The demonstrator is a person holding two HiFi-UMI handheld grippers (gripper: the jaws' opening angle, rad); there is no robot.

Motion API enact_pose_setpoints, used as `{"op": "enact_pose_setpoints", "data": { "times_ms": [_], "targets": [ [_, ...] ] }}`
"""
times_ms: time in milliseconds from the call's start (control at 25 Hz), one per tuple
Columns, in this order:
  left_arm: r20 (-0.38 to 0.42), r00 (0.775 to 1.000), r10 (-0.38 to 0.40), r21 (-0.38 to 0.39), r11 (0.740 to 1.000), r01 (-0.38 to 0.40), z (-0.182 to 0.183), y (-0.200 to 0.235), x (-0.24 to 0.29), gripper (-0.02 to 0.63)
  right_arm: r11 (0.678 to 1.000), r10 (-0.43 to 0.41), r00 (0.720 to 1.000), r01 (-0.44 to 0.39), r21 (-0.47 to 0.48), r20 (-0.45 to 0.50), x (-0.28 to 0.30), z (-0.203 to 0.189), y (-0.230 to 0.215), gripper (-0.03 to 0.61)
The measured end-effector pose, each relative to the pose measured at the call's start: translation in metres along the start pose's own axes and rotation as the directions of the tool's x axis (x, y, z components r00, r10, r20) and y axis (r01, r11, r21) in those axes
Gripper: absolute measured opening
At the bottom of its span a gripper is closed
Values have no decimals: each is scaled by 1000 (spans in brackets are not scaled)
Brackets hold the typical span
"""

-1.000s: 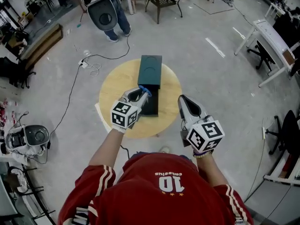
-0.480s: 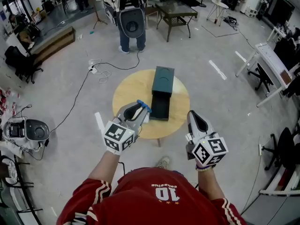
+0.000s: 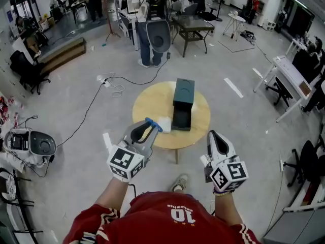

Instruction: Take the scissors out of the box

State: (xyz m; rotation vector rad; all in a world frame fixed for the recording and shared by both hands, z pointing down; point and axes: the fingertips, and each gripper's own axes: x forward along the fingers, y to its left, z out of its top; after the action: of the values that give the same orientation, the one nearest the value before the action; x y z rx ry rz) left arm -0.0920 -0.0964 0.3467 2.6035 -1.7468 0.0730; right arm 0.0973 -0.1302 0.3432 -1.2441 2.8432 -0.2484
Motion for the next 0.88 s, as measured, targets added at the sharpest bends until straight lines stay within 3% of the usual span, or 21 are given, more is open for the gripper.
{"op": "enact_pose_setpoints", "data": {
  "times_ms": [280,880],
  "targets": [
    [22,1000,-12,-2,1000,12,8,-5,-29,89,999,-32,999,32,6,12,-12,0,24,0],
    [28,999,-19,-6,1000,19,12,-9,-45,89,1000,-4,1000,5,-20,18,-21,-2,46,0]
  ]
}}
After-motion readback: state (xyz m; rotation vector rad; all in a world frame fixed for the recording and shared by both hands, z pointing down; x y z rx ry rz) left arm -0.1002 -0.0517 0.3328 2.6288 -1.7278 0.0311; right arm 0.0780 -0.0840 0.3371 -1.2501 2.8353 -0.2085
